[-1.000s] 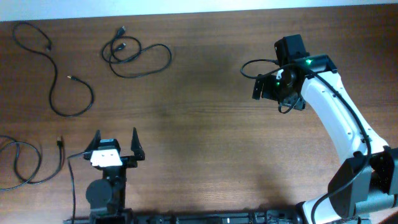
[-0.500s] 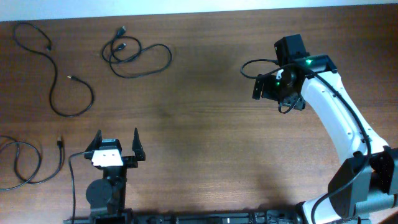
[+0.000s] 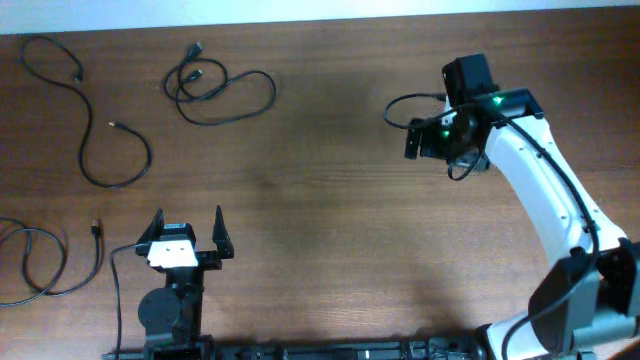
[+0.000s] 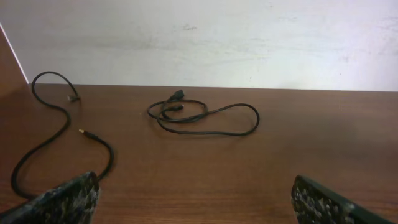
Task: Untangle cables
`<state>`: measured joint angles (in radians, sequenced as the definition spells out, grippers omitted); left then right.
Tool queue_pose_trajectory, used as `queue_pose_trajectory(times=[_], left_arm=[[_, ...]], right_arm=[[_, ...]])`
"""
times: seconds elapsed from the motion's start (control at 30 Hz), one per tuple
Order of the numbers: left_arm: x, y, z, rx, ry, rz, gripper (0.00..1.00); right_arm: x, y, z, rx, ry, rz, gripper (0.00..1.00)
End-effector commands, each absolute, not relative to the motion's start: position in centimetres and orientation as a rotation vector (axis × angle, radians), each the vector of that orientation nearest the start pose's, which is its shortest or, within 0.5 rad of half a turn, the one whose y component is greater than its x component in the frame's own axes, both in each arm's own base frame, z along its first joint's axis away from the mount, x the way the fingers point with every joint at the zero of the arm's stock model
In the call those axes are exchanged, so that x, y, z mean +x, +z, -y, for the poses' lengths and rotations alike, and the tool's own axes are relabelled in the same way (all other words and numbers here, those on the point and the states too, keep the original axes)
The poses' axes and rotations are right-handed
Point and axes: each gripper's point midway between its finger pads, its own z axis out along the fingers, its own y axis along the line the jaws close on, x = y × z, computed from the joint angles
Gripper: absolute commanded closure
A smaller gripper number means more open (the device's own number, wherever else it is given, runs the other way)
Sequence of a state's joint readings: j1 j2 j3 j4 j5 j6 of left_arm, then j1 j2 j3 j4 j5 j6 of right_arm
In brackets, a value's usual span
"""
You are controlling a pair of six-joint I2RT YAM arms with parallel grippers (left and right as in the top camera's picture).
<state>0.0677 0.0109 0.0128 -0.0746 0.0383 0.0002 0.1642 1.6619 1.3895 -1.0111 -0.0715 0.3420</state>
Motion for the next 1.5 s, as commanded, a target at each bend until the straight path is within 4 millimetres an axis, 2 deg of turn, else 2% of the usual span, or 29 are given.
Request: queue_pose_trajectory(times=[0.0, 0.1, 0.27, 0.33, 0.4, 0.5, 0.6, 0.87, 1.07, 1.47], left_arm=[[24.6, 15.8, -0.8, -0.006, 0.018, -1.645, 0.01], [24.6, 15.8, -0.8, -0.006, 0.018, -1.645, 0.01], [24.6, 15.8, -0.8, -0.006, 0.018, -1.645, 0.01], [24.6, 15.8, -0.8, -0.006, 0.018, -1.645, 0.01], [24.6, 15.8, -0.8, -0.006, 0.018, -1.645, 0.01], [24.6, 15.8, -0.8, -0.006, 0.018, -1.645, 0.01], [24.6, 15.8, -0.8, -0.006, 0.018, -1.645, 0.01], [24.6, 15.8, -0.8, -0.006, 0.018, -1.645, 0.01], [24.6, 15.8, -0.8, -0.006, 0.018, -1.645, 0.01], [24.6, 15.8, -0.8, -0.006, 0.018, -1.645, 0.01]], right_arm=[[36.6, 16.8, -7.3, 0.004, 0.21, -2.69, 0.01], [35.6, 18.4, -7.1, -0.132, 0.192, -2.523, 0.02], [33.3, 20.9, -5.4, -0.087, 0.209, -2.2, 0.01], [31.2, 21.2, -3.9, -0.052, 0.197, -2.022, 0.01], [29.8, 21.5, -3.2, -0.068, 0.162, -1.936, 0.01], [26.4, 22.0, -0.2, -0.017, 0.05, -1.751, 0.01], [24.7, 22.4, 0.5, -0.021, -0.004, -1.639, 0.01], [24.0, 19.9, 0.6, -0.034, -0.025, -1.565, 0.01], [24.3, 15.7, 0.3, -0.046, -0.009, -1.671, 0.01], [24.6, 15.9, 0.7, -0.052, -0.045, -1.635, 0.01]])
